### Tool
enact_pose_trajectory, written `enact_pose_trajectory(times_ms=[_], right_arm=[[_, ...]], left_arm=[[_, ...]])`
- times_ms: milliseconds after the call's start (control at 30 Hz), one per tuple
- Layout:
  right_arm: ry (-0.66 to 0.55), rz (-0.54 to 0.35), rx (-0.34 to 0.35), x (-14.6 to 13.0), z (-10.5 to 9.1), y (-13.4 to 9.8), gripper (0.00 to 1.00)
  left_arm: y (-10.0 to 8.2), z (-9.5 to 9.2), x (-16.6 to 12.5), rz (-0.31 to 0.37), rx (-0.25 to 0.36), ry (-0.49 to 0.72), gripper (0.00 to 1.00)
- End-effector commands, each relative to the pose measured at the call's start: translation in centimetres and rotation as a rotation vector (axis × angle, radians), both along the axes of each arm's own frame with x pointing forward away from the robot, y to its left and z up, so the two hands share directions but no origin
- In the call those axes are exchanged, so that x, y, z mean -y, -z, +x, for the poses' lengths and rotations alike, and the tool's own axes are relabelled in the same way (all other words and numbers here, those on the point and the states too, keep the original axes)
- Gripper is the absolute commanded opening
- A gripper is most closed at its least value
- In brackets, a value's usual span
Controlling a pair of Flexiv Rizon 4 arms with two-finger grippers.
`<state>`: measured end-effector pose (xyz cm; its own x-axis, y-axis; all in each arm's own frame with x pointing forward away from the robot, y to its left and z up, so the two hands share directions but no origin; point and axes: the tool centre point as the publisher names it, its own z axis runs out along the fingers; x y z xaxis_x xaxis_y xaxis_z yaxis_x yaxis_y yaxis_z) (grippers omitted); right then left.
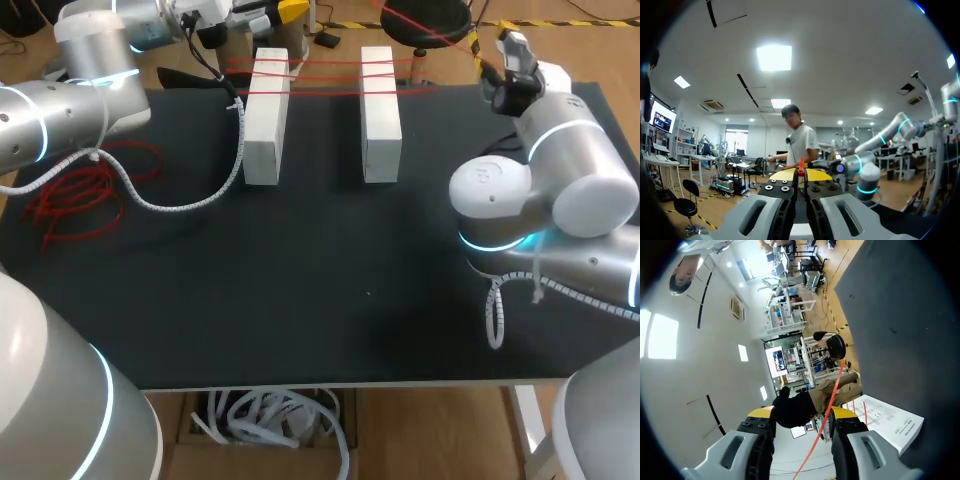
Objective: Grab the tape and strap the tape.
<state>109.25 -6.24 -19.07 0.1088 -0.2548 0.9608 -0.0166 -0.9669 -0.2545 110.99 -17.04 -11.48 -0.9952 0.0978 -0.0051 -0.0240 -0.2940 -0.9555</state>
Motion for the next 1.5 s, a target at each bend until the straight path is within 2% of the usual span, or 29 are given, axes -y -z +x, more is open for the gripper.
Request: enact_pose_trajectory(times_ms=[33, 300, 333, 367, 400, 633, 700, 767, 800, 1333, 1500], right_arm=[[-0.008, 0.001, -0.009, 0.04, -0.41, -0.10, 0.45], [-0.020, -0.003, -0.011, -0.24, -0.58, 0.00, 0.44], [-0.021, -0.003, -0.011, -0.26, -0.59, 0.02, 0.42], [-0.022, -0.003, -0.013, -0.27, -0.59, 0.04, 0.33], [-0.022, -0.003, -0.013, -0.28, -0.60, 0.05, 0.31], [-0.022, -0.005, -0.017, -0.31, -0.63, 0.13, 0.32], [-0.021, -0.005, -0.018, -0.31, -0.63, 0.15, 0.19], [-0.021, -0.005, -0.018, -0.31, -0.62, 0.17, 0.16], [-0.021, -0.006, -0.018, -0.31, -0.63, 0.18, 0.00], [-0.029, -0.019, -0.022, -0.51, -0.96, 0.41, 0.00], [-0.038, -0.056, -0.028, -0.62, -1.01, 0.47, 0.00]], left_arm=[[0.06, 0.16, 0.01, -0.001, 0.000, 0.004, 0.00], [0.06, 0.16, 0.01, -0.001, 0.000, 0.004, 0.00], [0.06, 0.16, 0.01, -0.001, 0.000, 0.004, 0.00], [0.06, 0.16, 0.01, -0.001, 0.000, 0.004, 0.00], [0.06, 0.16, 0.01, -0.001, 0.000, 0.004, 0.00], [0.06, 0.16, 0.01, -0.001, 0.000, 0.004, 0.00], [0.06, 0.16, 0.01, -0.001, 0.000, 0.004, 0.00], [0.06, 0.16, 0.01, -0.001, 0.000, 0.004, 0.00], [0.06, 0.16, 0.01, -0.001, 0.000, 0.004, 0.00], [0.06, 0.16, 0.01, -0.001, 0.000, 0.004, 0.00], [0.06, 0.16, 0.01, -0.001, 0.000, 0.004, 0.00]])
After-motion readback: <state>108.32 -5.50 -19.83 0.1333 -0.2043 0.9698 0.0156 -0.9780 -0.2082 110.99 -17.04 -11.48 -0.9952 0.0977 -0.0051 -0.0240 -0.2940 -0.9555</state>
